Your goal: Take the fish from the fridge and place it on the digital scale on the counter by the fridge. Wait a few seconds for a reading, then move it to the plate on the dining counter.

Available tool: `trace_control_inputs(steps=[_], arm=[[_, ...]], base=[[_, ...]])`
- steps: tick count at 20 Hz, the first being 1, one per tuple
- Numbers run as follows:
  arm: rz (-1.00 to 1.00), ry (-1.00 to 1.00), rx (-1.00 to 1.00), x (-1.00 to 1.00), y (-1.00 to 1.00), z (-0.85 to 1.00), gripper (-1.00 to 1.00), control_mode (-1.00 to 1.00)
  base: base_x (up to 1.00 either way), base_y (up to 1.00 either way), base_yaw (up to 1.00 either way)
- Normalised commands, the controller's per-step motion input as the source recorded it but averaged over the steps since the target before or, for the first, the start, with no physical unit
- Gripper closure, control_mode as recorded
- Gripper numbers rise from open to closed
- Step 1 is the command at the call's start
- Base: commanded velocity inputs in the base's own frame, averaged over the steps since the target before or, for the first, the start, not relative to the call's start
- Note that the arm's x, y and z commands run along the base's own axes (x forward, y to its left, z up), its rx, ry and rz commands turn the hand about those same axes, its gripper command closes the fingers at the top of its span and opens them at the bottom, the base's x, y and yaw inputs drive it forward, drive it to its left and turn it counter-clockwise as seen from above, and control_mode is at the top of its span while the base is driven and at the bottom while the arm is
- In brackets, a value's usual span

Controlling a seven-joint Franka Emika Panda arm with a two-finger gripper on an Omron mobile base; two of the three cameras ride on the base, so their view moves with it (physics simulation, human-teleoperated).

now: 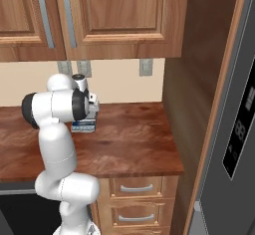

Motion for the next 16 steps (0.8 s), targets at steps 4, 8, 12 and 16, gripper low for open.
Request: trace_control_inputs(steps=[4, 8, 12, 16], arm=[[0.0, 0.0, 0.0, 0.0, 0.0, 0.0, 1.0, -1.0], [0.0, 0.0, 0.0, 0.0, 0.0, 0.0, 1.0, -1.0], [0.0, 0.0, 0.0, 0.0, 0.0, 0.0, -1.0, -1.0], [0.0, 0.0, 0.0, 0.0, 0.0, 0.0, -1.0, -1.0]], base=[[0.0, 0.0, 0.0], [0.0, 0.0, 0.0], [0.0, 0.0, 0.0], [0.0, 0.0, 0.0]])
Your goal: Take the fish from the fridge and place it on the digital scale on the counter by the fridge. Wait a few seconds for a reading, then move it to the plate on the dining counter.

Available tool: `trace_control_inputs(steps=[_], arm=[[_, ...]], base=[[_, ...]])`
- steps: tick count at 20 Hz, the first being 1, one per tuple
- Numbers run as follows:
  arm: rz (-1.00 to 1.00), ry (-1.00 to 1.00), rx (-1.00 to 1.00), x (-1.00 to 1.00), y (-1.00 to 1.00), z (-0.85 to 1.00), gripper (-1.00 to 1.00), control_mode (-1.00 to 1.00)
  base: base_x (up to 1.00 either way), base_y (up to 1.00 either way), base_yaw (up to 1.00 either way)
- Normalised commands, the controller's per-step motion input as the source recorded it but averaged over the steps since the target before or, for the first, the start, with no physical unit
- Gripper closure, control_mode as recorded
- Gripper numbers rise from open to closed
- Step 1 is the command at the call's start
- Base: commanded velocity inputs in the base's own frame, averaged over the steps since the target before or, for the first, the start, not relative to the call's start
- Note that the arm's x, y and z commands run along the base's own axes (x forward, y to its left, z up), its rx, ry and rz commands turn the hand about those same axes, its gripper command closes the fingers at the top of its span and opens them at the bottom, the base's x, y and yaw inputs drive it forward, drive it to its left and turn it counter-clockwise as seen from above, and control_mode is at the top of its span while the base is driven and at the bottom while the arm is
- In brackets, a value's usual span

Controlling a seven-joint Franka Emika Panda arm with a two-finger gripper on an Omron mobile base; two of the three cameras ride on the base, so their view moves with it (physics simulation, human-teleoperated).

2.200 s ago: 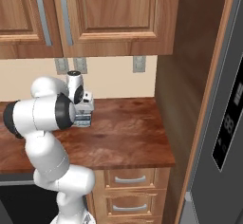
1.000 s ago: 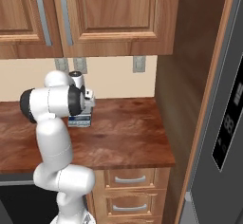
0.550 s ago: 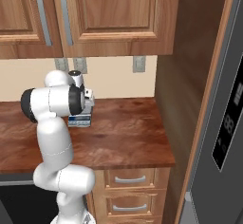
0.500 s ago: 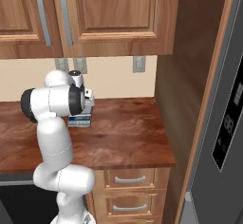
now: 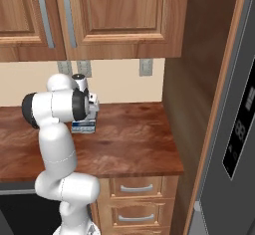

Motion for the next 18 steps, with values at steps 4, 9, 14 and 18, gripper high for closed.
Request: trace_control_inputs(steps=[4, 9, 14, 18], arm=[[0.0, 0.0, 0.0, 0.0, 0.0, 0.04, -1.0, -1.0], [-0.01, 0.0, 0.0, 0.0, -0.05, 0.0, -1.0, -1.0], [-0.02, 0.0, 0.0, -0.23, -0.32, 0.0, -1.0, -1.0], [-0.02, -0.03, 0.03, -0.4, -0.3, 0.11, -1.0, -1.0]], base=[[0.0, 0.0, 0.0], [0.0, 0.0, 0.0], [0.0, 0.0, 0.0], [0.0, 0.0, 0.0]])
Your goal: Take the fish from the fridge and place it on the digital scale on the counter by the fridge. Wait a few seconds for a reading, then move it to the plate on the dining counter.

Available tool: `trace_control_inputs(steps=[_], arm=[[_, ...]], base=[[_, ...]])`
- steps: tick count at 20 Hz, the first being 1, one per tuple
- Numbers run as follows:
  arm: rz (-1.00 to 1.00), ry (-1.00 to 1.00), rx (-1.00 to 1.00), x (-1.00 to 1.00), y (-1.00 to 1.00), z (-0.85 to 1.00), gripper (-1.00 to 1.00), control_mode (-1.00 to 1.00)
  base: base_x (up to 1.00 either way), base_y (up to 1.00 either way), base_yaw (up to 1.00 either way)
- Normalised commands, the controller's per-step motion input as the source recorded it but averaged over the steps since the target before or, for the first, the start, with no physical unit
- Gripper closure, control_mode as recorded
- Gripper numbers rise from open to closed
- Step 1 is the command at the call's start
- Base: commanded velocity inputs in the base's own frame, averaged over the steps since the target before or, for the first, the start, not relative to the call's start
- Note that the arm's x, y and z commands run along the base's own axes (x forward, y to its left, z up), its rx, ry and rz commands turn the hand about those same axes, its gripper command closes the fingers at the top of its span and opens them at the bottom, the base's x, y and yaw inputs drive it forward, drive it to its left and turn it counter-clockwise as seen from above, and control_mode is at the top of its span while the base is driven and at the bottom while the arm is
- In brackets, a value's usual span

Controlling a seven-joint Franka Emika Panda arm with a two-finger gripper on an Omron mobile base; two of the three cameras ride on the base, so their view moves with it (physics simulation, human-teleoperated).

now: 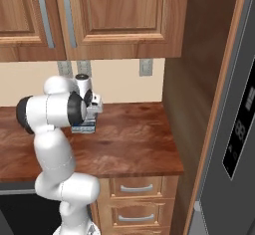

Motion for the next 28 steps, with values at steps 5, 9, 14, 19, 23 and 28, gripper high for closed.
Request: trace_control_inputs(steps=[5, 9, 14, 19, 23, 28], arm=[[0.0, -0.05, 0.04, -0.66, -0.22, 0.12, -1.0, -1.0], [0.0, -0.05, 0.02, -0.88, -0.1, 0.16, -1.0, -1.0], [0.0, -0.06, 0.01, -0.92, -0.03, 0.15, -1.0, -1.0], [0.0, -0.06, -0.02, -0.82, 0.0, 0.57, -1.0, -1.0], [0.0, 0.0, -0.07, -0.74, 0.0, 0.88, -1.0, -1.0], [0.0, 0.0, -0.06, -0.8, 0.0, 0.78, -1.0, -1.0]], base=[[0.0, 0.0, 0.0], [0.0, 0.0, 0.0], [0.0, 0.0, 0.0], [0.0, 0.0, 0.0], [0.0, 0.0, 0.0], [0.0, 0.0, 0.0]])
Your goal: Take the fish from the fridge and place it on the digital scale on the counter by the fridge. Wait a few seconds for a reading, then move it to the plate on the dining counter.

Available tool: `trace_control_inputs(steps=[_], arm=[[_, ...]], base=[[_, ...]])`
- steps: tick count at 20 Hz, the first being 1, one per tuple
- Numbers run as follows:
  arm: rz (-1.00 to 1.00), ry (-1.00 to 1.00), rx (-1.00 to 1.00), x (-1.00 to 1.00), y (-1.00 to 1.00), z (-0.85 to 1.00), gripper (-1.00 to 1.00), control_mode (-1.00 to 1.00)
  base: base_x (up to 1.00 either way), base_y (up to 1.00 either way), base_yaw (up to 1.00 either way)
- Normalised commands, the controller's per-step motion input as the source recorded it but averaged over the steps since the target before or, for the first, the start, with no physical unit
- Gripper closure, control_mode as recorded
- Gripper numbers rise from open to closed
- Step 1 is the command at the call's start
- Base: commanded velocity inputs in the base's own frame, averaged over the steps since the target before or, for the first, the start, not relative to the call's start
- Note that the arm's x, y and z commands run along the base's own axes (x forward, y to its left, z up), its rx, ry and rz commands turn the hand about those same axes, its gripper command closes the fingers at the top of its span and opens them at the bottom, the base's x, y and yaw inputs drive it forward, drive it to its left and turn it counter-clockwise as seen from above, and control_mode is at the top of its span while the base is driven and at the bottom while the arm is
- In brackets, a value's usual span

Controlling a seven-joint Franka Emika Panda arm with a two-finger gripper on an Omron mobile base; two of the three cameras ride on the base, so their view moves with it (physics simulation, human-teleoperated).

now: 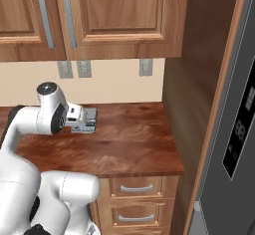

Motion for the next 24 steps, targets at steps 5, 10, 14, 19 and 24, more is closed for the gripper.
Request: trace_control_inputs(steps=[5, 10, 14, 19, 24], arm=[[0.0, 0.0, -0.02, -0.82, 0.0, 0.62, -1.0, -1.0], [-0.01, -0.02, 0.0, -0.65, -0.06, 0.68, -1.0, -1.0], [-0.02, -0.04, 0.0, -0.16, 0.0, 0.38, -1.0, -1.0], [0.0, 0.0, 0.0, 0.0, 0.0, 0.0, -1.0, -1.0], [0.0, 0.0, 0.0, 0.0, 0.0, 0.0, -1.0, -1.0]], base=[[0.0, 0.0, 0.0], [0.0, 0.0, 0.0], [0.0, 0.0, 0.0], [0.0, 0.0, 0.0], [0.0, 0.0, 0.0]])
